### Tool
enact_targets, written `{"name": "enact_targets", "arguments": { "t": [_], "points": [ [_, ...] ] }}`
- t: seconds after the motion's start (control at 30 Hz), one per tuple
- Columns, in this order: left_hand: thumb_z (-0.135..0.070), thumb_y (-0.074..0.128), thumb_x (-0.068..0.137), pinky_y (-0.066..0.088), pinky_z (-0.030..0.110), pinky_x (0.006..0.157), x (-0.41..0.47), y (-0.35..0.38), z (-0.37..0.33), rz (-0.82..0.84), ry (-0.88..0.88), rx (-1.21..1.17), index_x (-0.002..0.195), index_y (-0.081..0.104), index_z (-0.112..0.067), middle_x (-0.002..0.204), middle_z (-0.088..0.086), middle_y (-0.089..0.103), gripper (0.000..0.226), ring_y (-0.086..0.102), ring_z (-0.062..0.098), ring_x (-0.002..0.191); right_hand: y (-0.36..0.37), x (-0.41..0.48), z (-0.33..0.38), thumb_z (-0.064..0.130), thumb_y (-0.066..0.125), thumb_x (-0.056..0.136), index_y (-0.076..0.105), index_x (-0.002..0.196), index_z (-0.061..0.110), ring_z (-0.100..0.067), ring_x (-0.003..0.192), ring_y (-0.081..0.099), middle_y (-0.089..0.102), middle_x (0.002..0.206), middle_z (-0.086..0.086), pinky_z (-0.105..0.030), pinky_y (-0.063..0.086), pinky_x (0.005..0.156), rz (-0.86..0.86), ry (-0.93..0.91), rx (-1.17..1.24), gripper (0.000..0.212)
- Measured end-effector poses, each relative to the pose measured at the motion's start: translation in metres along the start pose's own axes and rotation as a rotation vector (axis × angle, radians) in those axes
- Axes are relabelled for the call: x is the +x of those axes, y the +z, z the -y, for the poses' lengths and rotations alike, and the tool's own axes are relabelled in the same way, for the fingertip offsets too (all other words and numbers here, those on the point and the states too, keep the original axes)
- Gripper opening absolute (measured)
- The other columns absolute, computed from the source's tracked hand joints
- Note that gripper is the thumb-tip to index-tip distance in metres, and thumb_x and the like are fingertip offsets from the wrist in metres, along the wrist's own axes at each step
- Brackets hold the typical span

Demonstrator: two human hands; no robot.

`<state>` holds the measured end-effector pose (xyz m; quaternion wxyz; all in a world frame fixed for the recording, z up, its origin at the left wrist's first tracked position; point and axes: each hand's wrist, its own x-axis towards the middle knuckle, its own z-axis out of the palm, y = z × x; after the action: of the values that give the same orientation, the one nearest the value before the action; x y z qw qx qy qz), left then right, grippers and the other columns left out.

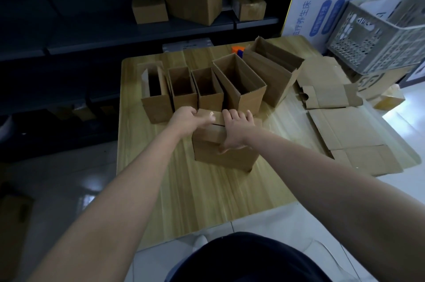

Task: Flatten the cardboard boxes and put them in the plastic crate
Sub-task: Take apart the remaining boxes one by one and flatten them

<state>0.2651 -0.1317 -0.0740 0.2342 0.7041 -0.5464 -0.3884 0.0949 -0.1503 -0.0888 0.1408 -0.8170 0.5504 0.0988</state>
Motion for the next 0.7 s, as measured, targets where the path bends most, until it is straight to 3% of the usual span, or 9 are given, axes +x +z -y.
{"name": "enact_targets", "arguments": {
  "t": [0.07, 0.13, 0.23, 0.3, 0.37, 0.43, 0.6, 0.7],
  "points": [
    [-0.033, 0.069, 0.082, 0.041, 0.021, 0.065, 0.003, -0.002, 0.007, -0.101, 0.07, 0.165, 0.102, 0.065, -0.017, 0.092, -0.003, 0.062, 0.025, 0.056, 0.01, 0.079, 0.002, 0.001, -0.001, 0.063, 0.077, 0.057, 0.004, 0.15, 0.017, -0.031, 0.142, 0.015, 0.021, 0.153, -0.009, -0.052, -0.004, 0.113, -0.028, -0.002, 0.008, 0.126],
    [-0.018, 0.062, 0.088, 0.043, 0.02, 0.063, 0.005, -0.009, 0.016, -0.168, 0.082, 0.108, 0.091, 0.067, -0.017, 0.088, 0.001, 0.066, 0.006, 0.059, 0.011, 0.076, 0.001, 0.002, -0.005, 0.061, 0.077, 0.058, 0.006, 0.15, 0.018, -0.031, 0.141, 0.016, 0.022, 0.152, -0.009, -0.052, -0.004, 0.114, -0.025, -0.004, 0.039, 0.124],
    [-0.008, 0.059, 0.09, 0.053, 0.026, 0.064, 0.008, -0.014, 0.026, -0.191, -0.098, -0.23, 0.077, 0.064, -0.019, 0.081, 0.004, 0.065, 0.018, 0.062, 0.015, 0.07, -0.001, 0.005, -0.001, 0.06, 0.077, 0.06, 0.005, 0.15, 0.017, -0.032, 0.141, 0.016, 0.021, 0.152, -0.01, -0.051, -0.003, 0.114, -0.019, -0.015, 0.047, 0.124],
    [-0.003, 0.058, 0.089, 0.052, 0.023, 0.058, 0.013, -0.015, 0.029, -0.26, -0.266, -0.446, 0.077, 0.065, -0.014, 0.077, 0.006, 0.065, 0.018, 0.061, 0.014, 0.064, 0.001, 0.005, 0.001, 0.059, 0.077, 0.06, 0.005, 0.15, 0.017, -0.032, 0.14, 0.017, 0.022, 0.151, -0.01, -0.051, -0.003, 0.114, -0.022, -0.019, 0.052, 0.123],
    [0.003, 0.055, 0.088, 0.046, 0.019, 0.047, 0.019, -0.025, 0.036, -0.39, -0.392, -0.585, 0.075, 0.064, -0.009, 0.057, 0.002, 0.062, 0.02, 0.057, 0.009, 0.048, 0.001, 0.003, -0.002, 0.058, 0.078, 0.06, 0.006, 0.15, 0.018, -0.032, 0.14, 0.017, 0.022, 0.151, -0.009, -0.051, -0.002, 0.114, -0.032, -0.006, 0.063, 0.122],
    [0.004, 0.055, 0.087, 0.045, 0.015, 0.04, 0.02, -0.035, 0.047, -0.484, -0.42, -0.634, 0.074, 0.064, -0.007, 0.046, -0.001, 0.058, 0.019, 0.054, 0.006, 0.04, -0.003, 0.002, -0.005, 0.057, 0.079, 0.06, 0.007, 0.149, 0.018, -0.031, 0.14, 0.018, 0.024, 0.151, -0.008, -0.051, -0.001, 0.115, -0.015, 0.002, 0.071, 0.121],
    [0.002, 0.062, 0.085, 0.048, 0.011, 0.044, 0.018, -0.038, 0.063, -0.577, -0.518, -0.79, 0.09, 0.069, -0.008, 0.069, 0.006, 0.064, 0.013, 0.057, 0.008, 0.054, -0.012, 0.003, -0.003, 0.052, 0.082, 0.057, 0.013, 0.147, 0.02, -0.029, 0.133, 0.028, 0.031, 0.143, -0.004, -0.05, 0.015, 0.114, 0.007, -0.031, 0.098, 0.117],
    [0.0, 0.064, 0.084, 0.042, 0.01, 0.039, 0.032, -0.042, 0.066, -0.584, -0.605, -0.838, 0.085, 0.068, -0.005, 0.055, 0.002, 0.064, 0.006, 0.055, 0.003, 0.044, -0.028, 0.0, -0.013, 0.047, 0.083, 0.056, 0.013, 0.146, 0.023, -0.027, 0.129, 0.031, 0.031, 0.141, -0.003, -0.047, 0.028, 0.11, 0.032, -0.047, 0.24, 0.117]
  ]
}}
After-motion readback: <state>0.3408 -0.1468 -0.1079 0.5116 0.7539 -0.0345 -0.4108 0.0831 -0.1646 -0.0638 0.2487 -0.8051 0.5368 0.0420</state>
